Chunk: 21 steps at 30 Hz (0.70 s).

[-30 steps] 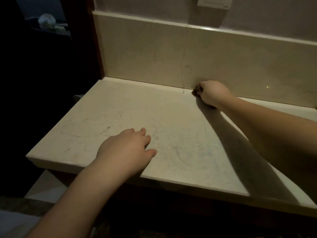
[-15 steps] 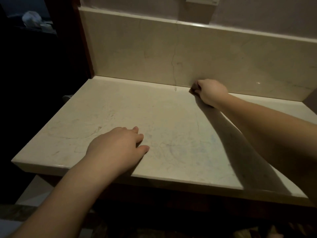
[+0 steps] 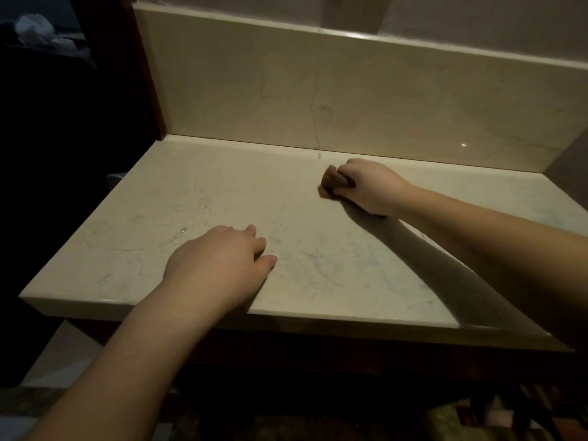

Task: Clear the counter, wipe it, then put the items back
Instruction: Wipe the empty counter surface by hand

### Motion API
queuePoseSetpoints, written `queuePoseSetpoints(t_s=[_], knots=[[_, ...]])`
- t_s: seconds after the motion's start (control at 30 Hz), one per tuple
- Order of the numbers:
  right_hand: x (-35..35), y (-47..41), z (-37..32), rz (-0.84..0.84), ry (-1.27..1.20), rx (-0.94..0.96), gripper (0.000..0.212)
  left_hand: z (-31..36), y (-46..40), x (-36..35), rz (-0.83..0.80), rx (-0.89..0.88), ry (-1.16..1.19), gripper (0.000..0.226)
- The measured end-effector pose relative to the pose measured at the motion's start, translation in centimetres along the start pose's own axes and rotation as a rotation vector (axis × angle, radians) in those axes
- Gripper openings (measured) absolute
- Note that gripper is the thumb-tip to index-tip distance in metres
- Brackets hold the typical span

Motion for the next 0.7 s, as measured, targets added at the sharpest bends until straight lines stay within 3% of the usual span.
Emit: queuePoseSetpoints(t_s=[0.13, 0.4, 0.5, 0.7], knots=[[1.0, 2.2, 0.4, -0.100, -0.010, -0.010, 0.014, -0.1, 0.0, 0.1, 0.001, -0.011, -0.004, 0.045], [1.0, -0.2, 2.2, -0.033, -0.071, -0.280, 0.015, -0.2, -0.3, -0.1, 0.007, -0.031, -0.015, 0.042], [1.7, 2.9, -0.7, -0.074, -0.065, -0.215, 0.017, -0.1, -0.3, 0.0, 0.013, -0.041, -0.032, 0.042], [2.5, 8.8, -4.8, -0.337, -0.063, -0.117, 0.012, 0.0, -0.3, -0.1, 0.015, -0.069, -0.076, 0.043]])
Point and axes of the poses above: each hand's wrist, its own y-axis away from the middle knuckle, its own x-axis out of the back of the hand, z = x × y, the point moved 8 cm from there along -y, towards the middle knuckle, and after that the axes turned 11 degrees about z, right-handed, at the moved point
